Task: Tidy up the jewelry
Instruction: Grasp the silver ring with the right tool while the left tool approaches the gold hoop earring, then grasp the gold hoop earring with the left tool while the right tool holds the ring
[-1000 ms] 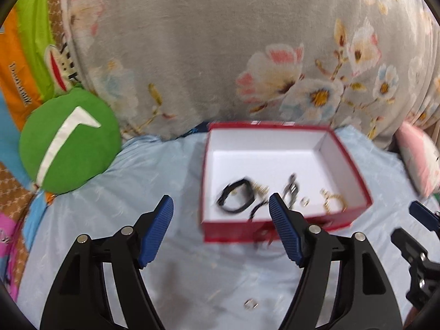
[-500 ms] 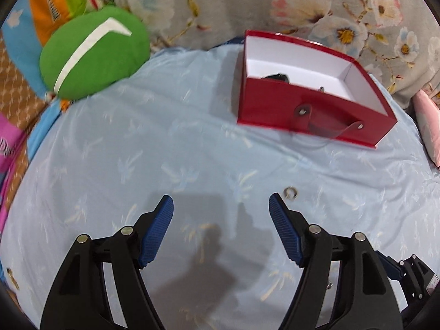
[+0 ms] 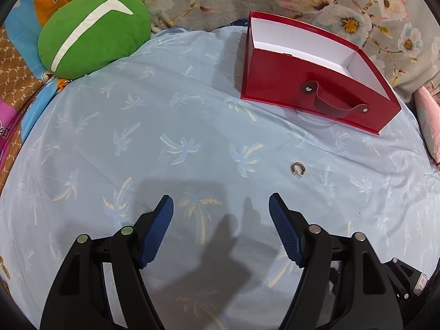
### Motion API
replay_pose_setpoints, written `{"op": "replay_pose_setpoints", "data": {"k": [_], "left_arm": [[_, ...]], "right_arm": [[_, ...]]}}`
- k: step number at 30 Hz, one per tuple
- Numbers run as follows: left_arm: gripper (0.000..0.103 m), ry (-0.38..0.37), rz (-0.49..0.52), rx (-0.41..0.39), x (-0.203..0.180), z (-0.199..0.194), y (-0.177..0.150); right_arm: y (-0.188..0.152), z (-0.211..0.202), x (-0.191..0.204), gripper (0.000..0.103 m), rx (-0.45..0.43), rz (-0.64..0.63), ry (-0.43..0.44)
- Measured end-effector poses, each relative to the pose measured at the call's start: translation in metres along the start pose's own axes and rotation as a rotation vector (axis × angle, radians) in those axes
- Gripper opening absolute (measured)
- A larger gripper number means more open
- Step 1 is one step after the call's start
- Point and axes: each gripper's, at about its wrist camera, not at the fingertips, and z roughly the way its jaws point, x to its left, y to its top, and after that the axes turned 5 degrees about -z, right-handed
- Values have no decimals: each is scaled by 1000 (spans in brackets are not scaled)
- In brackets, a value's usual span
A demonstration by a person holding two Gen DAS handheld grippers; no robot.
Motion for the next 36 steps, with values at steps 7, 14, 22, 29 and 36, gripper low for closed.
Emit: {"op": "replay_pose_setpoints", "data": {"k": [7,14,22,29,36], "left_arm": [[70,-61,21,46,-21,14,4],[70,-127,44,87,-62,40,15],[55,-102,45,89,-89,66,20],[19,-59,85,52,-93,65,14],[16,-118,54,68,-81,55,9]], "right_arm": [[-4,-9,-28,18,-2,76,-17],[-9,-21,-66,18,-7,157,-62],[-12,-25,-88,18,-16,204,-84],[-15,-25,-95,18,-21,228,-82],[-11,-30,-96,18,-33,221,-88]]}}
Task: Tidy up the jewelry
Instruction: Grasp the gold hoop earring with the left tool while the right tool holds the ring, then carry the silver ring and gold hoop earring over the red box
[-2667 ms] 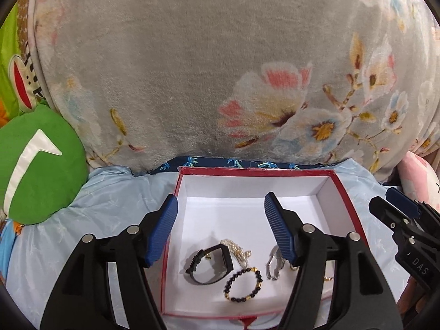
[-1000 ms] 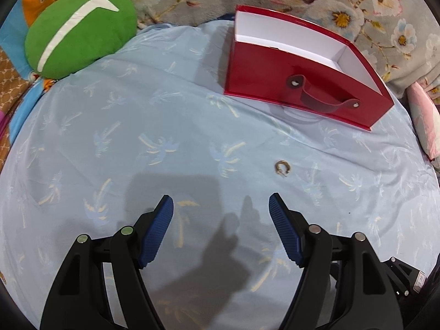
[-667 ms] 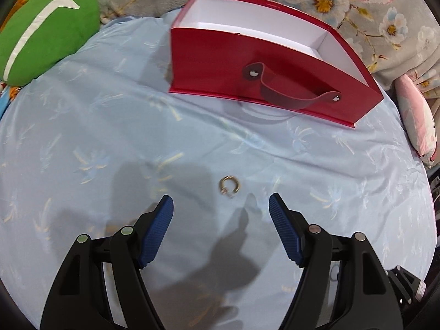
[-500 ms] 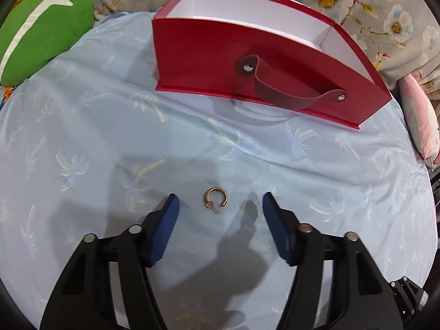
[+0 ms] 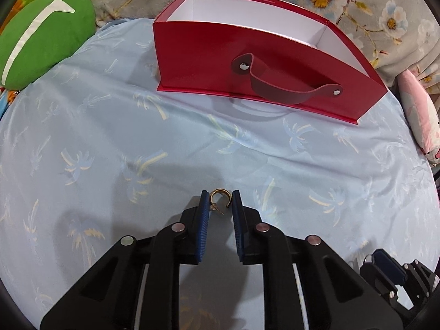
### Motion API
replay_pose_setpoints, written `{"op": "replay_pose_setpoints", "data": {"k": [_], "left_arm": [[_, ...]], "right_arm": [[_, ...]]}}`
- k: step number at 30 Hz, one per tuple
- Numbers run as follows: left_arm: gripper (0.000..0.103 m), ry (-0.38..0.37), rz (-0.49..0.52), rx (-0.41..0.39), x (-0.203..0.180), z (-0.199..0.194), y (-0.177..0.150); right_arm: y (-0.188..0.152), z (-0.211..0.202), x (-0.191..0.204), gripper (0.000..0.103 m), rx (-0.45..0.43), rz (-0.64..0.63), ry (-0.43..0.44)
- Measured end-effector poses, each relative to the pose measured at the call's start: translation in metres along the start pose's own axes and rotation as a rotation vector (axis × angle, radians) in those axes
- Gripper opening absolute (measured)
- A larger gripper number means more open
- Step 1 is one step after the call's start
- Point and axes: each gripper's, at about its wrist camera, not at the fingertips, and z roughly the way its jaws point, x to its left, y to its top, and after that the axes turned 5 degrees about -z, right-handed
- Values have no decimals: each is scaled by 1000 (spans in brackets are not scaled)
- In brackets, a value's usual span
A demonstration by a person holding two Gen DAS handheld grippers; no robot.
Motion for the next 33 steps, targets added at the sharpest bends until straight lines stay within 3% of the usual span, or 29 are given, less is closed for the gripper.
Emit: {"op": "replay_pose_setpoints", "data": {"k": [21,33], "left_arm": [[16,-91,30,-222,1,-123,22],[16,-68,95,-378,-9,-168,72]], "right_arm": [[44,-60,-1,18,-174,-18,-29],[106,-94,-9,18,-328,-55,-58]]}}
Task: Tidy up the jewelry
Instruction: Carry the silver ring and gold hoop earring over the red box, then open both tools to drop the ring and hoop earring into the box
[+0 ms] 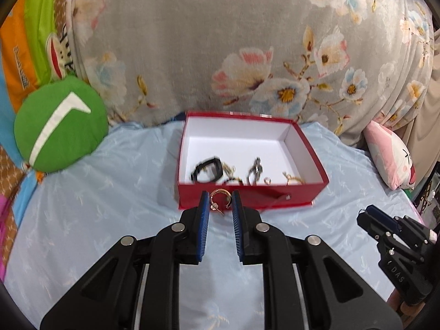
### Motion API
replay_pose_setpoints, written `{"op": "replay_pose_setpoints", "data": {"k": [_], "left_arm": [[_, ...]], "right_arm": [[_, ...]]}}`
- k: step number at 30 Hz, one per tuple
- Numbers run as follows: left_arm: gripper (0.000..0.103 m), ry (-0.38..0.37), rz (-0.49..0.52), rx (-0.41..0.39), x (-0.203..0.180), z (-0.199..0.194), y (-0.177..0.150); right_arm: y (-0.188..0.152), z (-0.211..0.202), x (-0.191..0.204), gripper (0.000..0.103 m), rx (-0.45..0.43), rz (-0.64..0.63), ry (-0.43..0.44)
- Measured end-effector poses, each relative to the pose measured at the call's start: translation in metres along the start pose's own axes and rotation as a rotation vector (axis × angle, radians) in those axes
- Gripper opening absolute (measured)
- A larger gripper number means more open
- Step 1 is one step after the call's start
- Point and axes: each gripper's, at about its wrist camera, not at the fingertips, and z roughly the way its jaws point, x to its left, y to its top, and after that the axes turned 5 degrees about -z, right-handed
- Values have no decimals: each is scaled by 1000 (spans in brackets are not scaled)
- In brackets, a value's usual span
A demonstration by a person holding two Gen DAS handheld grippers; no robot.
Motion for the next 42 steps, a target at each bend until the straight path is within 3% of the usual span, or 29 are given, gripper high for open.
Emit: {"op": "replay_pose_setpoints", "data": {"k": [8,19,30,40,41,42], "left_arm": [[16,13,37,-93,-12,9,57],[16,43,27,-113,-18,65,108],[16,107,17,24,-8,176,104],[17,122,21,57,-10,216,104],[17,119,15,56,-9,218,105],[26,125,11,58,-9,220,105]], "right_arm": [[63,10,-18,18,-107,-11,-19],[127,69,-41,18,-115,9,0],[132,163,-50,18,-12,16,-14],[128,199,-52,19,5,10,-25],[127,201,-53,22,-3,7,-27],[127,202,-53,33,-8,4,-28]]}}
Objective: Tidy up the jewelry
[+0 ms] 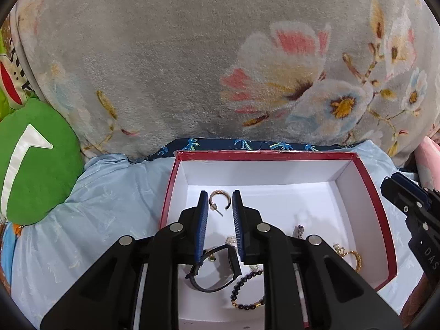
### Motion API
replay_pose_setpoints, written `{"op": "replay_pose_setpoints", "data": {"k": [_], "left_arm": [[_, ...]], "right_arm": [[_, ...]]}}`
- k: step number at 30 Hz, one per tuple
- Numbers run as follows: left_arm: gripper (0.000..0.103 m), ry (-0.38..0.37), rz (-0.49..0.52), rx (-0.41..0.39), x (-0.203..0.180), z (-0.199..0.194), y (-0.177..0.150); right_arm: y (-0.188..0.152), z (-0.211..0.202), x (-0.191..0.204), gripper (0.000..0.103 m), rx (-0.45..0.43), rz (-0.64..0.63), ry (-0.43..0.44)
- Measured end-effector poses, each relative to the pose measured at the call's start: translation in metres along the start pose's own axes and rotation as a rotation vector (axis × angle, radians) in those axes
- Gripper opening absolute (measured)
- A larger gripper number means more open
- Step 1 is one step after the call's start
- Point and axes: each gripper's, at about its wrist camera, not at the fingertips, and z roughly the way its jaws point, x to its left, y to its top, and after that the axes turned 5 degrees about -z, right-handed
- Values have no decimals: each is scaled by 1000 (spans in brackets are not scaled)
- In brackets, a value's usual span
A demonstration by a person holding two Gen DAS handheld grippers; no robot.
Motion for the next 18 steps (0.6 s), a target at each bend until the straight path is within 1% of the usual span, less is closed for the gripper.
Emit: {"op": "replay_pose_setpoints", "data": {"k": [1,2,3,4,7,11,18], "left_arm": [[47,9,-8,0,0,1,0],[56,16,-15,-4,1,2,0],[63,23,-21,-20,2,1,-1],[63,28,-20,-29,2,0,-2],[63,21,-13,-18,2,-1,-4],[63,31,10,-31,-3,-10,-8],[63,19,14,-37,-7,-31,-10]], "right_arm": [[-1,0,0,42,-11,1,-10],[-1,-2,-1,56,-28,6,-24],[-1,-4,-2,60,-47,11,-37],[-1,-6,-3,60,-64,13,-46],[0,-11,-3,60,-73,15,-50],[0,-20,-1,60,-84,9,-52],[-2,-41,3,60,-81,19,-32]]}}
